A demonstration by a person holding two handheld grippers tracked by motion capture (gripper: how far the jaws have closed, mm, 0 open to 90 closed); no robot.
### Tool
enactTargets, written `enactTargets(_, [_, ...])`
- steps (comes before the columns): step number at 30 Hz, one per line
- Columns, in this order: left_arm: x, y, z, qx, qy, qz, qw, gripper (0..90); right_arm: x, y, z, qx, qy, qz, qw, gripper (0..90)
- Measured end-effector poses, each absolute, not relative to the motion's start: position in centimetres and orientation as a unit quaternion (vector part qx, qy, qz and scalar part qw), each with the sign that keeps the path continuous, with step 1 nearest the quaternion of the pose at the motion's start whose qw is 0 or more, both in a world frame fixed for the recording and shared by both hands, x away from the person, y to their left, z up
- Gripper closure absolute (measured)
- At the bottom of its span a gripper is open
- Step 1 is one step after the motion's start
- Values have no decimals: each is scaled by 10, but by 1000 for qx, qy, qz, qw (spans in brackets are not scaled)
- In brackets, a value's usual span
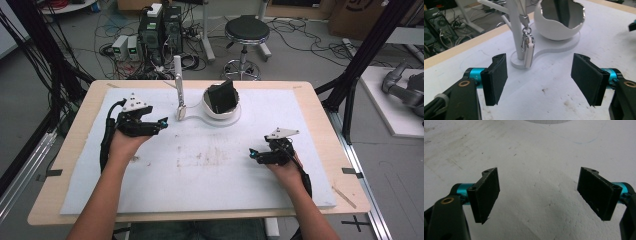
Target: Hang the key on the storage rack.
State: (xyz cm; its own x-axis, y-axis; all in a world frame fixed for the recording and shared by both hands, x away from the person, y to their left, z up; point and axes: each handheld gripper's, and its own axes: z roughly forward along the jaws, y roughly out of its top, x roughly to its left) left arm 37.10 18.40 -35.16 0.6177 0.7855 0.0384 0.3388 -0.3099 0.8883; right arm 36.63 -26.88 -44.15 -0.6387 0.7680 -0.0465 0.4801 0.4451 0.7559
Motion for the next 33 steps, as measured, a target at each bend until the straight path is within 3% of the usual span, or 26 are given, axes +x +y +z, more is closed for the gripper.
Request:
enactTargets(23, [335, 200, -399, 789, 347, 236, 449, 225, 367, -269, -442, 375, 827, 369, 196, 183])
enactTargets(33, [336, 213, -408, 772, 376, 225, 461, 210, 369, -270, -443, 378, 826, 372, 193, 183])
